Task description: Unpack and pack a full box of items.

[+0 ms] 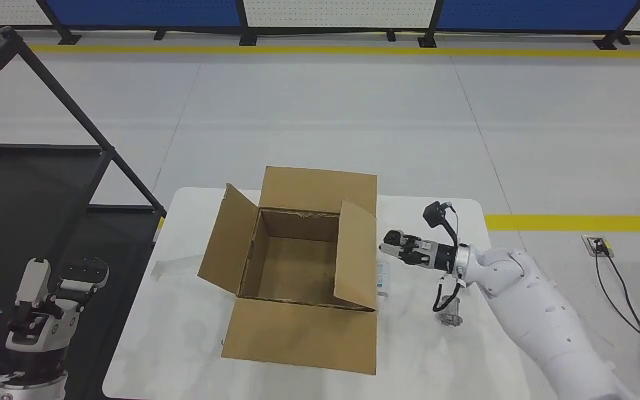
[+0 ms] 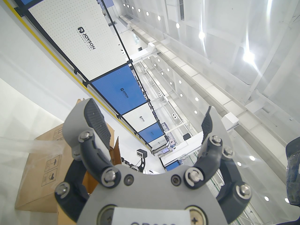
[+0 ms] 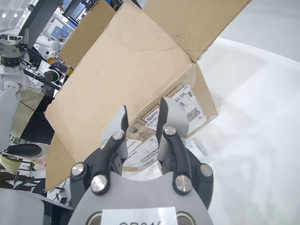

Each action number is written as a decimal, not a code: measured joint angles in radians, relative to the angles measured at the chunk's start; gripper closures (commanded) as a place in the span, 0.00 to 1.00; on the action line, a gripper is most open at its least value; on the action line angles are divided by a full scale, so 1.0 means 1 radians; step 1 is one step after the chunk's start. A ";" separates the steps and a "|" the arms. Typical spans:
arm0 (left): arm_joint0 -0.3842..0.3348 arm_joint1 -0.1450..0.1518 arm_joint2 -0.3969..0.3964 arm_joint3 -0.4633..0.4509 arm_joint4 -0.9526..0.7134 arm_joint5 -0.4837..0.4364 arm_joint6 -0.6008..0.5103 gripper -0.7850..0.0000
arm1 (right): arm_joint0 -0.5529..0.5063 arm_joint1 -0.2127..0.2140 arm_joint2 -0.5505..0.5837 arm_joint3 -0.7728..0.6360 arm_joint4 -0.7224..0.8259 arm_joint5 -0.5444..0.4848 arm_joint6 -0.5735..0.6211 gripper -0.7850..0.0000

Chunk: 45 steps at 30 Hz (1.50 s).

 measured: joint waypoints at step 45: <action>0.000 0.000 0.000 0.000 0.000 0.000 0.000 0.00 | -0.566 0.046 -0.038 -1.258 -1.439 1.050 0.062 0.00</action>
